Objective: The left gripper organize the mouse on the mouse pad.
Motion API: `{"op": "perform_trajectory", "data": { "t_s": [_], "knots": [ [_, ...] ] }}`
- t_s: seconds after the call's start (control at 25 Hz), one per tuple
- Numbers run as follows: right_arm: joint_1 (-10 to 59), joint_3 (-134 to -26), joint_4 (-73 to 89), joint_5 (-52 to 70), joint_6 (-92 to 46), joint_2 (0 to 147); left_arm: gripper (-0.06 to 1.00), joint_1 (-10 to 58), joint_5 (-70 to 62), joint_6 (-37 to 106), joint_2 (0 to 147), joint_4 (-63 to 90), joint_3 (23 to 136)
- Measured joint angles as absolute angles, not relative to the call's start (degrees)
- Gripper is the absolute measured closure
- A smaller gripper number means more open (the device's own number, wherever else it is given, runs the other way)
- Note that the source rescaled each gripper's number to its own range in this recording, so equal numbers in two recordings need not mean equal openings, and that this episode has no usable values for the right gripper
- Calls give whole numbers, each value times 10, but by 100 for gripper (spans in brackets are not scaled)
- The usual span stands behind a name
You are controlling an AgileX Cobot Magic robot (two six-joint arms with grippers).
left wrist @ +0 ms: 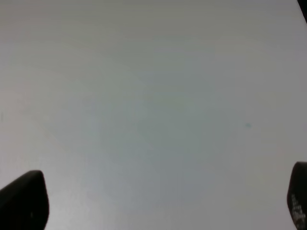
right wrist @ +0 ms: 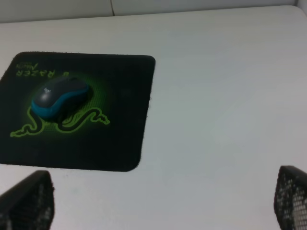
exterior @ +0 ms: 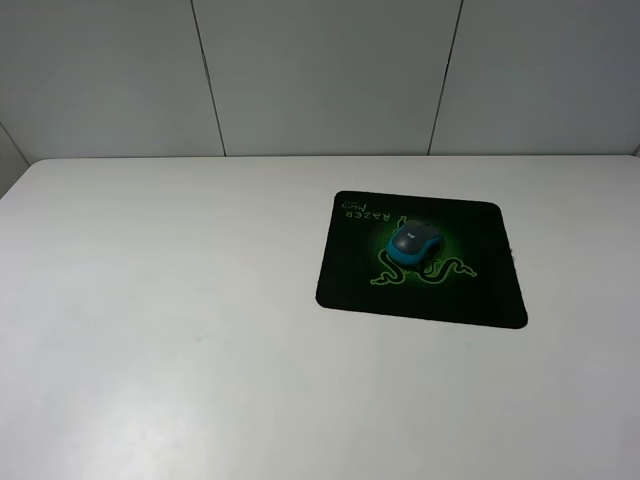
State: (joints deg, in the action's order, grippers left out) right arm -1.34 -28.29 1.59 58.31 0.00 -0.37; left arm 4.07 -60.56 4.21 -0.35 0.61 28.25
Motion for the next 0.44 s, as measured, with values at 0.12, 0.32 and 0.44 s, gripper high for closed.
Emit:
{"op": "perform_trajectory", "data": {
  "t_s": [0.12,0.32,0.44],
  "knots": [
    [-13,-283,16,583,0,-4,-6,41,-606,42,-3,6,282],
    [-13,-283,16,583,0,-4,-6,41,-606,42,-3,6,282],
    [-13,-283,16,583,0,-4,-6,41,-606,42,-3,6,282]
  ]
}}
